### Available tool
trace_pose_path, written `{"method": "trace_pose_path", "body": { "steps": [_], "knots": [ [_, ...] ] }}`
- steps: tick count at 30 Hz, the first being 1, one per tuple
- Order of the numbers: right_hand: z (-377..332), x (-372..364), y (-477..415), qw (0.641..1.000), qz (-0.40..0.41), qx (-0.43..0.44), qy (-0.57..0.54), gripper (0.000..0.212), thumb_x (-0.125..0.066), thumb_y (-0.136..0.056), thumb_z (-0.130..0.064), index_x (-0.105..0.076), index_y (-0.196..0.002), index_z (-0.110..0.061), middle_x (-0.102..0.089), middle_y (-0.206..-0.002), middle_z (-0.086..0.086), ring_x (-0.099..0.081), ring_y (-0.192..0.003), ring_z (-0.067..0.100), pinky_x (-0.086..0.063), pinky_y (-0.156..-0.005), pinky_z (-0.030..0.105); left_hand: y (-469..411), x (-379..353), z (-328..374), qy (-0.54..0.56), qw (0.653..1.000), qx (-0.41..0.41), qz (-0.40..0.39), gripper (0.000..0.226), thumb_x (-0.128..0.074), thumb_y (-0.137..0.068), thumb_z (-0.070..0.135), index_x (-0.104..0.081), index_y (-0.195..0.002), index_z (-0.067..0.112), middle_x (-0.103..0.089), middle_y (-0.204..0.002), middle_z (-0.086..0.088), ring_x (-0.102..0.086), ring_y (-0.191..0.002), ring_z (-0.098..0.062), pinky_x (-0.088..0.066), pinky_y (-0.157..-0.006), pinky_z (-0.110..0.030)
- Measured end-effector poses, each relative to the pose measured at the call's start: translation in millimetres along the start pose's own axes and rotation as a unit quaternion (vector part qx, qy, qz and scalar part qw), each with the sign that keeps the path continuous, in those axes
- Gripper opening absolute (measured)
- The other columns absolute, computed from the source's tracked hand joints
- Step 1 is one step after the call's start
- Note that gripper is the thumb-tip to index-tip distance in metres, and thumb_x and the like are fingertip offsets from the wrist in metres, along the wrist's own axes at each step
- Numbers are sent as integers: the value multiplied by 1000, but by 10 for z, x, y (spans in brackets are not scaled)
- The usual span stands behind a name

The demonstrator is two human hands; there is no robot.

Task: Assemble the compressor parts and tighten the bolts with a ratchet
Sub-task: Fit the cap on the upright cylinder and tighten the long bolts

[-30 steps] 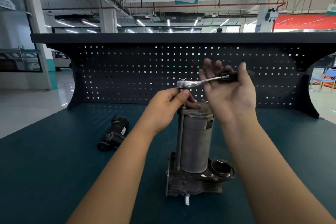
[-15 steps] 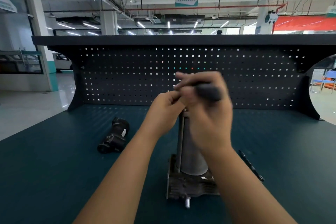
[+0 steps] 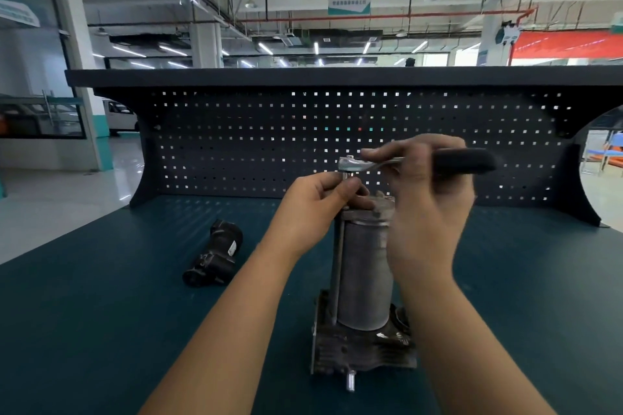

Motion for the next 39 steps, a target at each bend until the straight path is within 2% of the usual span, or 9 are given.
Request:
{"method": "trace_pose_path", "body": {
  "steps": [6, 10, 14, 17, 23, 27, 30, 34, 39],
  "knots": [
    [-142, -461, 254, 885, -190, 235, 355, 23, -71, -69, 3, -64, -91, 1, -66, -86, 9, -61, -80, 22, -47, -70, 29, 86, 67, -76, -107, 993, -7, 50, 43, -51, -86, -11, -51, -113, 23, -53, -49, 32, -45, -58, 31, -39, -59, 1],
    [-32, -142, 66, 999, -3, 6, 50, 8, -55, -91, -24, -53, -90, -16, -70, -83, 2, -68, -87, 19, -54, -76, 27, 18, 21, 57, -69, 997, -17, 10, 25, -49, -95, 21, -64, -75, 21, -69, -64, 11, -59, -67, 4, -46, -67, -24],
    [351, 141, -135, 932, 120, -276, -201, 36, -33, -100, -40, -47, -90, -8, -72, -81, 13, -71, -84, 30, -58, -70, 37, 2, 9, 15, -28, 1000, -9, -9, 28, -44, -96, 26, -64, -77, 19, -72, -72, 12, -64, -78, 4, -46, -77, -12],
    [419, 184, -165, 900, 128, -337, -246, 39, -32, -100, -40, -48, -89, -6, -70, -85, 16, -71, -83, 31, -58, -69, 39, 1, 7, -2, -21, 1000, -10, -11, 28, -44, -96, 26, -65, -80, 16, -73, -79, 9, -65, -81, 1, -46, -80, -12],
    [-17, -13, 49, 1000, 22, 0, 4, 8, -61, -87, -20, -53, -87, -20, -69, -79, 2, -68, -82, 25, -54, -69, 26, 6, -4, 6, 17, 1000, -3, -2, 23, -49, -95, 18, -66, -80, 14, -70, -65, 11, -63, -69, 5, -44, -66, -8],
    [-166, -355, 236, 922, -154, 209, 287, 29, -74, -65, 9, -62, -87, -6, -67, -83, 11, -65, -76, 25, -54, -64, 36, 57, 55, -94, 34, 999, 19, 37, 41, -41, -91, -10, -54, -73, 24, -58, -47, 28, -55, -51, 16, -42, -52, -3],
    [-176, -444, 258, 890, -175, 240, 346, 21, -72, -66, 7, -65, -84, 1, -68, -81, 9, -64, -75, 25, -52, -61, 37, 51, 65, -186, -2, 999, 34, 27, 44, -36, -92, -12, -49, -93, 29, -51, -49, 40, -51, -53, 22, -44, -62, -7],
    [-35, -121, 54, 999, -23, -15, 40, 7, -55, -90, -24, -54, -88, -18, -70, -84, 2, -68, -85, 21, -53, -70, 28, 4, 6, -23, -13, 1000, -23, -2, 26, -50, -95, 19, -63, -73, 23, -69, -66, 17, -62, -66, 8, -44, -65, -8],
    [395, 202, -112, 913, 109, -301, -254, 42, -28, -99, -46, -45, -92, -8, -71, -89, 19, -69, -92, 34, -56, -75, 40, -7, 22, -59, 14, 999, -26, 14, 26, -50, -89, 37, -67, -77, 20, -74, -77, 1, -69, -83, -10, -50, -80, -18]
  ]
}}
Point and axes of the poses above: each hand's wrist, its own y-axis away from the middle knuckle, its own x-axis out of the back of the hand, z = x × y, the point moved 6 cm from there along -y, towards the middle knuckle
